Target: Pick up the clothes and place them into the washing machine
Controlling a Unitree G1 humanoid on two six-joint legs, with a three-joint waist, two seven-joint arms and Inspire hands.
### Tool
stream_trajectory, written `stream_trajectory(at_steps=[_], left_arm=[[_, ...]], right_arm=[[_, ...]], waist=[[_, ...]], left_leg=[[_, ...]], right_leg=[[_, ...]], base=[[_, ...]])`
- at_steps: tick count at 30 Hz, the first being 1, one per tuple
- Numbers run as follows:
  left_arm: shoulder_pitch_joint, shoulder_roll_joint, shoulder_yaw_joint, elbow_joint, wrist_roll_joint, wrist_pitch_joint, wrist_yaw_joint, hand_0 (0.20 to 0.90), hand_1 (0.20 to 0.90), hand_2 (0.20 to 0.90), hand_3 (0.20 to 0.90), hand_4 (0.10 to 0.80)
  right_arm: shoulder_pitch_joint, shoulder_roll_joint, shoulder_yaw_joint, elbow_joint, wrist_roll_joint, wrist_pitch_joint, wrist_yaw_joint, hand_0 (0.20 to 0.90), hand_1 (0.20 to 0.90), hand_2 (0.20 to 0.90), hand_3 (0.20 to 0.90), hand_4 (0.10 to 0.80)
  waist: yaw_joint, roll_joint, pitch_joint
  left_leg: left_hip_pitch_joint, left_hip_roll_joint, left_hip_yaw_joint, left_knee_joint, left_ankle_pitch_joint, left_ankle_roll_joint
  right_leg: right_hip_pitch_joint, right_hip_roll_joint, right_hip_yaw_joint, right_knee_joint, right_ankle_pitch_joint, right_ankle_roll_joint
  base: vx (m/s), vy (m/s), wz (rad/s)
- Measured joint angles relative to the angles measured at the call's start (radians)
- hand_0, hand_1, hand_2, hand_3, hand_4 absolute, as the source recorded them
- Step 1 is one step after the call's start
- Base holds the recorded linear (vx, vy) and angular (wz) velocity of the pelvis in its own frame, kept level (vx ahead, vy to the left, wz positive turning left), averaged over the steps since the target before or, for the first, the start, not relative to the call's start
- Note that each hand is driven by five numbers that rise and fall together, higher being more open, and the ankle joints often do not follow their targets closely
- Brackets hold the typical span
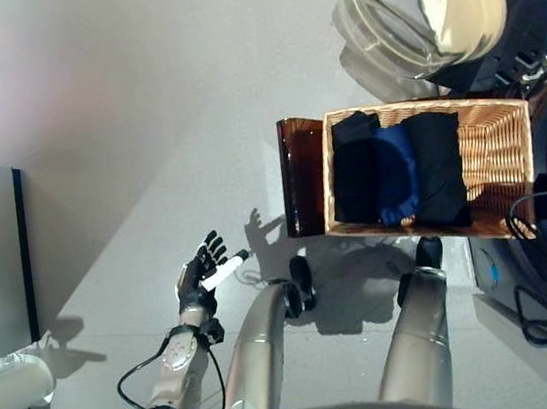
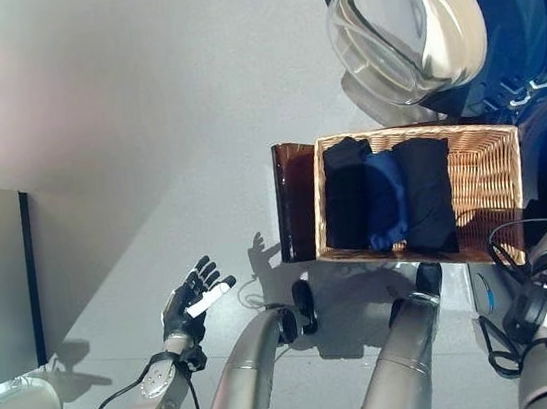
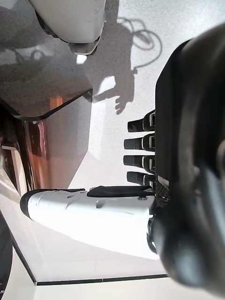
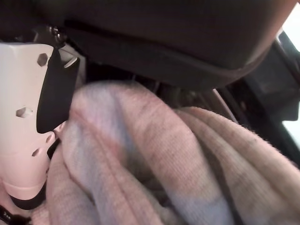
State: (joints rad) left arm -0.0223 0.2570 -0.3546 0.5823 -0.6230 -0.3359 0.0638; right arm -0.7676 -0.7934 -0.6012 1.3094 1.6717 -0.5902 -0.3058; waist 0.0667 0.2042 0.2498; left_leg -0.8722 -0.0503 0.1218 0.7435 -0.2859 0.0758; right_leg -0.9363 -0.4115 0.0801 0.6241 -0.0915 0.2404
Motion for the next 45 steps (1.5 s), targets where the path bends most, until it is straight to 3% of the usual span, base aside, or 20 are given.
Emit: stream_trajectory(at_steps=[5, 18, 26, 27, 28, 34, 38, 39, 45], left_arm=[[0.001, 0.002, 0.002, 0.001, -0.001, 0.0, 0.001, 0.9, 0.9, 0.9, 0.9, 0.8], [-0.001, 0.003, 0.003, 0.0, -0.001, 0.0, 0.0, 0.9, 0.9, 0.9, 0.9, 0.8], [-0.002, 0.003, -0.003, -0.005, -0.001, 0.0, -0.001, 0.9, 0.9, 0.9, 0.9, 0.8], [-0.002, 0.003, -0.003, -0.005, -0.001, 0.0, 0.0, 0.9, 0.9, 0.9, 0.9, 0.8], [-0.002, 0.003, -0.003, -0.005, -0.001, 0.0, 0.0, 0.9, 0.9, 0.9, 0.9, 0.8], [-0.004, 0.003, -0.003, -0.005, -0.001, 0.0, 0.0, 0.9, 0.9, 0.9, 0.9, 0.8], [-0.004, 0.003, -0.001, -0.005, -0.001, -0.001, 0.001, 0.9, 0.9, 0.9, 0.9, 0.8], [-0.004, 0.003, -0.001, -0.005, -0.001, 0.0, 0.001, 0.9, 0.9, 0.9, 0.9, 0.8], [-0.005, 0.003, 0.0, -0.004, -0.002, -0.001, 0.001, 0.9, 0.9, 0.9, 0.9, 0.8]], right_arm=[[-0.018, -0.018, 0.001, 0.0, -0.024, 0.0, -0.023, 0.2, 0.2, 0.2, 0.2, 0.3], [-0.025, -0.044, 0.003, 0.013, -0.047, 0.0, -0.047, 0.2, 0.2, 0.2, 0.2, 0.3], [-0.099, -0.058, 0.06, 0.019, -0.089, 0.002, -0.067, 0.2, 0.2, 0.2, 0.2, 0.3], [-0.107, -0.059, 0.062, 0.021, -0.091, 0.001, -0.068, 0.62, 0.62, 0.62, 0.62, 0.6], [-0.108, -0.059, 0.059, 0.02, -0.091, 0.002, -0.069, 0.9, 0.9, 0.9, 0.9, 0.8], [-0.113, -0.059, 0.058, 0.025, -0.091, 0.002, -0.071, 0.9, 0.9, 0.9, 0.9, 0.8], [-0.115, -0.059, 0.065, 0.035, -0.092, 0.001, -0.064, 0.9, 0.9, 0.9, 0.9, 0.8], [-0.114, -0.059, 0.066, 0.038, -0.092, 0.001, -0.064, 0.9, 0.9, 0.9, 0.9, 0.8], [-0.106, -0.053, 0.132, 0.076, -0.117, 0.029, -0.066, 0.9, 0.9, 0.9, 0.9, 0.8]], waist=[[0.007, 0.031, -0.003], [0.004, 0.051, 0.002], [0.002, 0.057, 0.014], [0.002, 0.061, 0.016], [0.004, 0.061, 0.016], [0.004, 0.061, 0.017], [0.002, 0.055, 0.022], [0.0, 0.049, 0.026], [-0.021, 0.042, 0.031]], left_leg=[[0.0, -0.002, 0.017, 0.006, -0.004, 0.007], [0.0, -0.002, 0.022, 0.003, -0.004, 0.007], [0.0, -0.003, 0.044, 0.0, -0.012, 0.013], [0.0, -0.003, 0.046, 0.001, -0.014, 0.014], [0.0, -0.003, 0.046, 0.004, -0.013, 0.013], [0.001, -0.006, 0.049, 0.001, -0.016, 0.015], [0.007, -0.005, 0.051, -0.002, -0.021, 0.019], [0.007, -0.005, 0.052, 0.004, -0.018, 0.018], [0.021, 0.0, 0.052, 0.004, -0.017, 0.02]], right_leg=[[-0.008, -0.003, 0.017, 0.002, 0.0, 0.001], [-0.015, -0.003, 0.022, 0.002, 0.002, 0.003], [-0.031, -0.001, 0.045, 0.0, 0.007, 0.006], [-0.032, -0.001, 0.045, 0.001, 0.006, 0.006], [-0.033, -0.002, 0.044, 0.004, 0.009, 0.01], [-0.033, -0.007, 0.042, 0.001, 0.013, 0.018], [-0.029, -0.007, 0.042, 0.003, 0.005, 0.004], [-0.029, -0.007, 0.043, 0.005, 0.014, 0.013], [-0.007, -0.002, 0.041, -0.011, 0.022, 0.006]], base=[[0.003, 0.004, -0.02], [0.001, 0.001, -0.01], [0.029, 0.013, -0.06], [0.099, 0.009, -0.05], [-0.058, 0.023, -0.01], [-0.011, 0.002, 0.0], [0.016, -0.008, -0.02], [-0.112, -0.01, -0.04], [-0.006, -0.009, -0.03]])
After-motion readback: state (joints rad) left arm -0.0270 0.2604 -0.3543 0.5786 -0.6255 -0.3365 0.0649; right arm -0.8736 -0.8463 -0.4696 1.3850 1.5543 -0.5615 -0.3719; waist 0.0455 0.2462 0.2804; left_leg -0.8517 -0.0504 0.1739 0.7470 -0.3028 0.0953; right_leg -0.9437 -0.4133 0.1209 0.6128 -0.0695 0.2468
